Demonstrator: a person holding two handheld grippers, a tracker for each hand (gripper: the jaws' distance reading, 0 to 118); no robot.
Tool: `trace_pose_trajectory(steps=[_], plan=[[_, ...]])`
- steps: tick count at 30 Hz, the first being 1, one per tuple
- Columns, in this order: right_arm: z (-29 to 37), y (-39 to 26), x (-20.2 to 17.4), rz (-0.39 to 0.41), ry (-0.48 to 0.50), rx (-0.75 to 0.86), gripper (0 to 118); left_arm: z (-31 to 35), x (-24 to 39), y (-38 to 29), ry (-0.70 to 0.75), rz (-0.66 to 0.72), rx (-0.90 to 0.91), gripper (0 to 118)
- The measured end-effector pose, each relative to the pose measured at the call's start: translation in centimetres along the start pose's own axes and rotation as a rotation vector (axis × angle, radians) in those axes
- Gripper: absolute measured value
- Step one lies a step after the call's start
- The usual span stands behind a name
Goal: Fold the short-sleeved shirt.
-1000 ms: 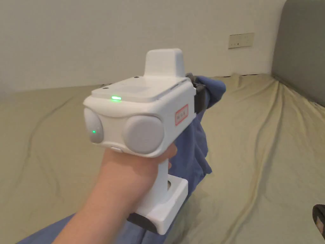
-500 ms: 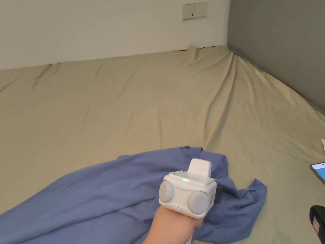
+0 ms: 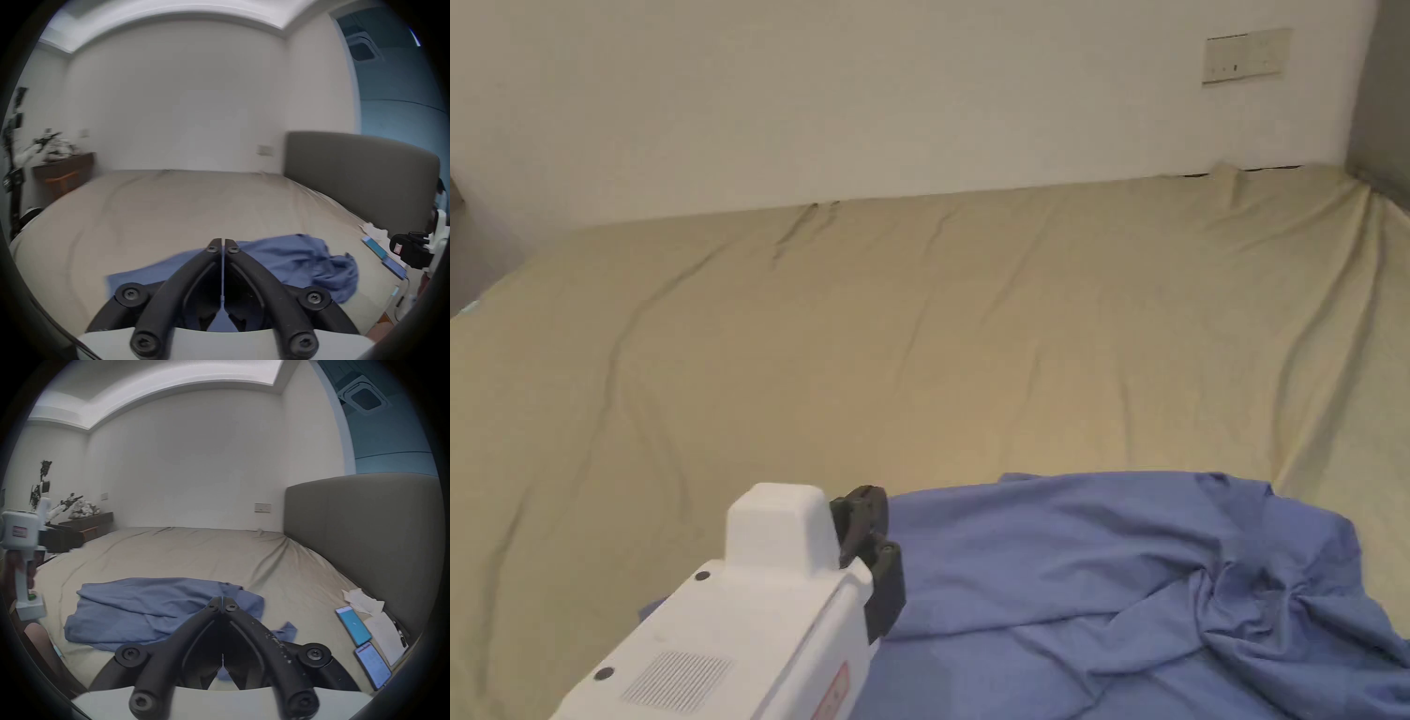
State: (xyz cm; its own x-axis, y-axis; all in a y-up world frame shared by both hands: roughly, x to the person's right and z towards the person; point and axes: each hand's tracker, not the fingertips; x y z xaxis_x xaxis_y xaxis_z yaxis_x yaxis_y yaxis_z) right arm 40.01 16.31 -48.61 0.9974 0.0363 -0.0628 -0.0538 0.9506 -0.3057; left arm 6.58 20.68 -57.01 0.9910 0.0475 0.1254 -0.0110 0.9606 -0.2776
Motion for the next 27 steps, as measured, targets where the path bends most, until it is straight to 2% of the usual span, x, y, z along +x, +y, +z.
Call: trace_pose_trajectory(steps=[2,5,7,11,13,15,16,17,18,20,21,22,24,27], plan=[[-0.9,0.2,-1.7,0.008,0.04,-0.003,2,4.2,-4.4,-0.1,0.089,0.045,0.018,0],[-2.4,0.8,-4.4,0.013,0.073,-0.016,2,7.3,-11.2,-2.5,0.208,0.034,-0.003,0],[-3.0,1.4,-6.0,0.011,0.109,-0.001,2,8.8,-13.9,-4.4,0.275,0.044,-0.076,0],[-3.9,2.1,-8.9,0.039,0.154,0.005,2,9.4,-17.3,-6.3,0.276,0.189,-0.155,0],[-4.3,2.1,-10.0,0.059,0.171,-0.001,2,8.2,-18.4,-6.4,0.254,0.158,-0.181,0],[-4.8,2.3,-10.5,0.046,0.189,-0.037,2,5.7,-19.4,-6.5,0.237,0.085,-0.281,0],[-4.9,2.4,-10.5,0.03,0.196,-0.045,2,3.7,-20.1,-6.3,0.226,0.086,-0.282,5],[-4.8,2.6,-10.6,0.029,0.2,-0.04,2,1.9,-20.8,-6.2,0.21,0.09,-0.293,23],[-4.8,2.7,-10.6,0.033,0.201,-0.037,2,-0.3,-21.6,-6.2,0.215,0.097,-0.319,50],[-5.0,2.9,-10.5,0.064,0.187,-0.035,2,-4.8,-23.6,-6.9,0.235,0.115,-0.401,114],[-5.0,2.9,-10.3,0.073,0.176,-0.038,2,-7.4,-24.4,-7.3,0.256,0.125,-0.463,118],[-5.2,3.0,-10.0,0.073,0.166,-0.042,2,-9.0,-24.4,-7.5,0.261,0.136,-0.469,117],[-5.6,3.0,-9.4,0.056,0.145,-0.045,2,-11.9,-24.6,-8.3,0.23,0.138,-0.514,103],[-6.3,2.5,-8.4,0.053,0.12,-0.06,2,-16.3,-25.6,-10.7,0.242,0.13,-0.603,100]])
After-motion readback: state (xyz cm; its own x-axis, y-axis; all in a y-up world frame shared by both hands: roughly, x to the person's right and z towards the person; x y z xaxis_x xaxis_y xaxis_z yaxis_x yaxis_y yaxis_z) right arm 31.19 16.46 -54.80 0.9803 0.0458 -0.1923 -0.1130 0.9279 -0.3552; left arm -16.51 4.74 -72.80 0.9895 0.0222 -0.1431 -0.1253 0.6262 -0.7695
